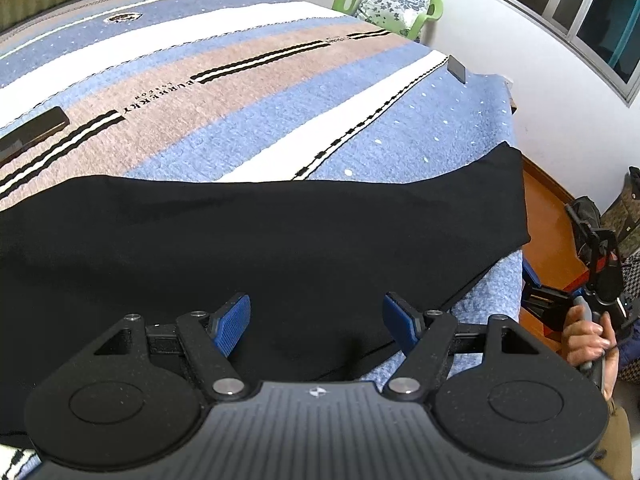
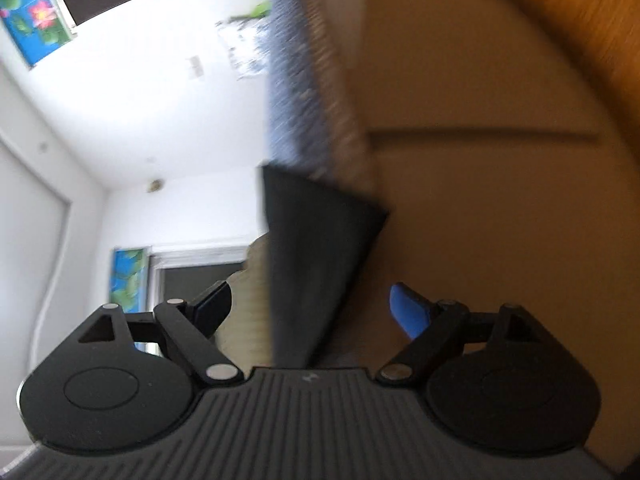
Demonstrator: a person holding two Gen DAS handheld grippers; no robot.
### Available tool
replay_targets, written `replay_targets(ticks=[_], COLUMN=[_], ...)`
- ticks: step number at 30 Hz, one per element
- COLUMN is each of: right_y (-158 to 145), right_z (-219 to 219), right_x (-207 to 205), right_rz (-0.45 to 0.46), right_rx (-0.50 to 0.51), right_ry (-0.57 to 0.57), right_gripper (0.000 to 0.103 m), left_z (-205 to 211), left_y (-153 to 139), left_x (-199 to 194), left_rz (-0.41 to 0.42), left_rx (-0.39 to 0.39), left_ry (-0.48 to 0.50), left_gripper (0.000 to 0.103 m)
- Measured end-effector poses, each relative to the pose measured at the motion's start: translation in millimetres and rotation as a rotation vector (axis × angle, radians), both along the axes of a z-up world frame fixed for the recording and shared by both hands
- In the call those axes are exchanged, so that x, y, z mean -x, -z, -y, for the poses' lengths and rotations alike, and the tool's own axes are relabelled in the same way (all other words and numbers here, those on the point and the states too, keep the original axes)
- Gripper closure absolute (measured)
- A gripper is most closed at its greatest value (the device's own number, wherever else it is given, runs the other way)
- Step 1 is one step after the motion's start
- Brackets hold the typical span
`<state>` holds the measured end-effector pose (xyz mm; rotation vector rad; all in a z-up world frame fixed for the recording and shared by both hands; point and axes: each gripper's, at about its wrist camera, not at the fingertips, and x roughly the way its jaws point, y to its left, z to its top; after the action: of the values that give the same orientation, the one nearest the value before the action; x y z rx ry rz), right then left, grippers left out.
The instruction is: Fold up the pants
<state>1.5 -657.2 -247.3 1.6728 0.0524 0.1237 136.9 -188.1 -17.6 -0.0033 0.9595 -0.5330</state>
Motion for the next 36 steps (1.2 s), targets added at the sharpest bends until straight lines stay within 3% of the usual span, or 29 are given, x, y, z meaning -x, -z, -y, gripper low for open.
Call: replay_targets(ticks=[3,5,11,17,20,22,23,29,32,36], right_y=[-12.5,-15.1,-19.0,-26.5,-23.9,-30.6,-31.5,-82.6,-103.9,-131.1], right_z=[-16.0,-21.8,-9.5,4.9,12.7,14.8,16.6,9.8,4.8,-2.3], right_x=[-5.9,-12.4,-24.0,-34.0,-35.2,-37.1,-43.4,-42.1,-37.3,-34.7], right_rz=[0.047,0.030,0.107,0.087,0.104,0.081,0.061,-0.079,-0.101,-0.099], right_rx=[0.013,0.023,0.004,0.019,-0.006,0.025,0.039,0.277,0.338,0.403], right_ry=[-0.051,-0.066,0.012,0.047,0.092,0.080,0.063,0.077,0.070,0.045], right_gripper=[0.016,0.016,0.015,0.013,0.030,0.083,0.095,0.096,0.096,0.096], left_z=[0.5,0.8,-1.0,-0.2,-1.6,-4.4,-5.0,18.1,52.5,101.8], left_y=[0.7,-0.6,0.3,4.5,3.7,3.2,3.1,-0.9,2.4,20.6], left_x=[1.5,3.3,1.2,0.2,-0.6,-2.0,-3.6,-27.3,-37.3,-37.0], left_rz=[-0.004,0.001,-0.001,-0.012,-0.007,-0.005,-0.007,-0.003,0.041,0.131], left_rx=[-0.003,-0.002,-0.003,0.000,0.001,0.012,0.016,0.053,0.005,-0.142], left_ry=[0.002,0.007,-0.004,-0.008,-0.014,-0.026,-0.030,-0.008,0.058,0.149], left_gripper=[0.030,0.030,0.030,0.030,0.030,0.030,0.030,0.028,0.025,0.025])
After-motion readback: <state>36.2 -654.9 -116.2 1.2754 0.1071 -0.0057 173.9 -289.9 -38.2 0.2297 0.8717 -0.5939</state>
